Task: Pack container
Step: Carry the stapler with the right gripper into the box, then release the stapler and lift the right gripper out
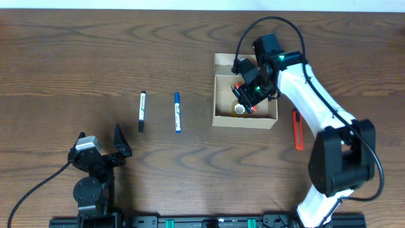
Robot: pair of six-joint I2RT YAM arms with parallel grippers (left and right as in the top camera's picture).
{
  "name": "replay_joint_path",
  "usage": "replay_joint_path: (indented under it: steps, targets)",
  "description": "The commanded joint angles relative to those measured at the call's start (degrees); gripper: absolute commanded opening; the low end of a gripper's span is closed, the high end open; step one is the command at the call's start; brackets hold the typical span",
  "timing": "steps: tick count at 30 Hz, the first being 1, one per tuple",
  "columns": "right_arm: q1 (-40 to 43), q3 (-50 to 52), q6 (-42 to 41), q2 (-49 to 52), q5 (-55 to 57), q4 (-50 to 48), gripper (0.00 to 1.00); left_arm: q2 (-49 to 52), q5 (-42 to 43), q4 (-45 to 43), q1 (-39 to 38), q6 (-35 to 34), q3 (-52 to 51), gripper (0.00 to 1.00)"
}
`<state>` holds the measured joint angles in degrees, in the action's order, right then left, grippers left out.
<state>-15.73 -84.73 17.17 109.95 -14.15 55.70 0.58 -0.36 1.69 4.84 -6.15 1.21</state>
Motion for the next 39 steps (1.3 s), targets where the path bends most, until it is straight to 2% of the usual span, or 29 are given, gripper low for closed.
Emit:
replay_joint_path:
  steps: [1, 12, 13, 14, 16, 18, 20, 22, 27, 29, 34, 36, 39]
  targets:
    - [-0.4, 0.2, -0.4, 3.9, -0.9, -0.5, 0.01, -0.4, 0.5, 2.8, 0.4, 0.2, -0.9, 0.95]
    - [-0.4, 0.2, -0.4, 6.7, -0.7, -0.8, 0.02, -0.4, 0.5, 2.8, 0.4, 0.2, -0.9, 0.95]
    - [-0.4, 0.2, -0.4, 6.7, -0.7, -0.7, 0.05, -0.4, 0.5, 2.8, 0.4, 0.2, -0.9, 0.95]
    - [-0.4, 0.2, -0.4, 6.7, -0.7, -0.7, 0.15, -0.4, 0.5, 2.8, 0.4, 0.2, -0.9, 0.95]
    - [-0.4, 0.2, -0.4, 6.7, -0.7, -0.7, 0.22, -0.4, 0.5, 2.8, 0.4, 0.2, -0.9, 0.95]
    - [-0.4, 0.1, -0.4, 6.7, -0.7, -0.7, 0.45, -0.4, 0.5, 2.8, 0.4, 0.2, -0.9, 0.95]
    - [-0.4, -0.1, -0.4, 6.7, -0.7, -0.6, 0.47, -0.4, 0.5, 2.8, 0.4, 0.2, -0.9, 0.95]
    - [-0.4, -0.9, -0.4, 6.7, -0.7, -0.1, 0.60, -0.4, 0.5, 2.8, 0.4, 0.2, -0.9, 0.95]
    - [-0.2, -7.4, -0.4, 6.7, -0.7, 3.8, 0.74, -0.4, 0.5, 2.8, 0.4, 0.2, -0.9, 0.95]
    - [0.1, -12.2, -0.4, 6.7, -0.7, 6.6, 0.80, -0.4, 0.5, 2.8, 0.4, 0.2, -0.9, 0.95]
    - [1.4, -27.8, -1.0, 6.7, 0.7, 14.4, 0.87, -0.4, 0.5, 2.8, 0.4, 0.2, -0.9, 0.95]
    - [2.3, -35.3, -2.6, 6.7, 4.2, 18.4, 0.90, -0.4, 0.5, 2.8, 0.4, 0.2, -0.9, 0.95]
    - [4.3, -47.6, -7.0, 6.7, 17.0, 26.6, 0.94, -0.4, 0.5, 2.8, 0.4, 0.2, -0.9, 0.95]
